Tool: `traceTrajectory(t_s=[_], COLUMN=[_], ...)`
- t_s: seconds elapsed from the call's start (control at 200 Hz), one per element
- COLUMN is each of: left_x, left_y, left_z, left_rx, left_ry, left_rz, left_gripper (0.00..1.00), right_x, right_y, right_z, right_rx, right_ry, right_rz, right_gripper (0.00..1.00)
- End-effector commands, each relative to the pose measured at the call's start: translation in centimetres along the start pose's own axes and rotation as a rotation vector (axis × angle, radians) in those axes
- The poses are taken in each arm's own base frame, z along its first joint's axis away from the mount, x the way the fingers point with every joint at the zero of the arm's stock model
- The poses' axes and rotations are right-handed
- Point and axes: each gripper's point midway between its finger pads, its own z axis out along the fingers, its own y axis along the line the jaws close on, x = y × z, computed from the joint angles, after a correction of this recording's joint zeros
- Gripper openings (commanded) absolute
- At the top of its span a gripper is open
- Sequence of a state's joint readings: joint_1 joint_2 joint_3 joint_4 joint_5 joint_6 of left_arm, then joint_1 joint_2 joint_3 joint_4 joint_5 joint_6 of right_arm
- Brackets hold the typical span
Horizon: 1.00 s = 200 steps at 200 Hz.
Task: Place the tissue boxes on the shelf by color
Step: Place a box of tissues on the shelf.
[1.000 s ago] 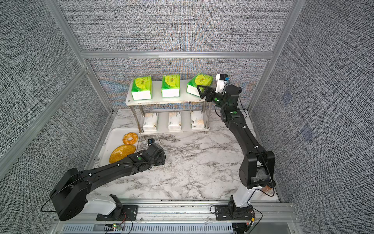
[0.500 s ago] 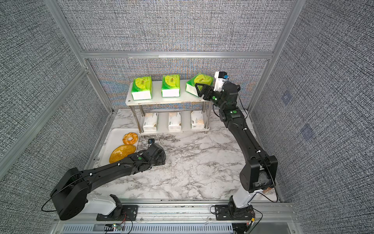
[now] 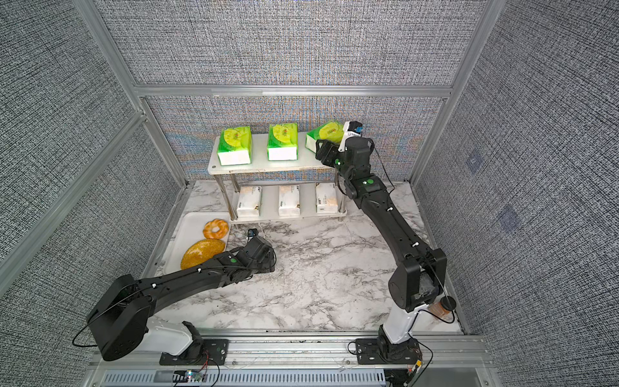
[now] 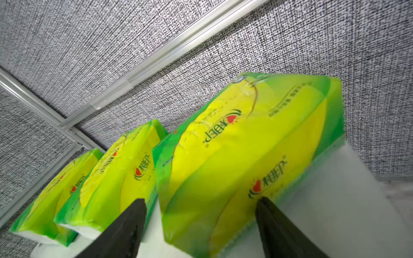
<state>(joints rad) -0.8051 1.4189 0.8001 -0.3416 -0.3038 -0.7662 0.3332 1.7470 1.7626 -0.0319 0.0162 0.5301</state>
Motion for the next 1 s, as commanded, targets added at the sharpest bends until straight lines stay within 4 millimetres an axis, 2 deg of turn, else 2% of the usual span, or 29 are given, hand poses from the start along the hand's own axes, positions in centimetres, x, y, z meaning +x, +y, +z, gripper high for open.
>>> traceTrajectory(t_s=[0.0,0.35,0.626,0.756,0.841,0.996], left_x=[-0.4,-0.4,-0.5,-0.5,-0.5,-0.5], left_y=[-0.1,-0.5,-0.7,-0.8,-0.7,-0.8], left_z=[-0.2,0.2,0.4,0.3,0.2,0.3], left_rx=[0.004,0.015,0.019,0.023,0.020,0.021], left_ry=[-0.012,-0.003,0.000,0.002,-0.002,0.004], left_rz=[0.008,0.005,0.003,-0.001,-0.003,0.000], left_gripper=[0.81,0.81,0.81,0.81,0.81,0.81], right_x=[-0.8,-1.8,-2.8,-3.6,-4.2,-4.5], right_y=[-1.0,-2.5,-4.1,-4.1,-3.2,-2.4], right_z=[-0.1,-2.3,-3.5,-4.1,-4.7,-4.4], right_rx=[0.066,0.085,0.079,0.062,0.019,-0.024], right_ry=[-0.040,-0.057,-0.070,-0.097,-0.129,-0.145], right_rz=[0.008,-0.023,-0.023,-0.010,0.010,0.060], right_gripper=[0.77,0.68,0.66,0.68,0.74,0.83])
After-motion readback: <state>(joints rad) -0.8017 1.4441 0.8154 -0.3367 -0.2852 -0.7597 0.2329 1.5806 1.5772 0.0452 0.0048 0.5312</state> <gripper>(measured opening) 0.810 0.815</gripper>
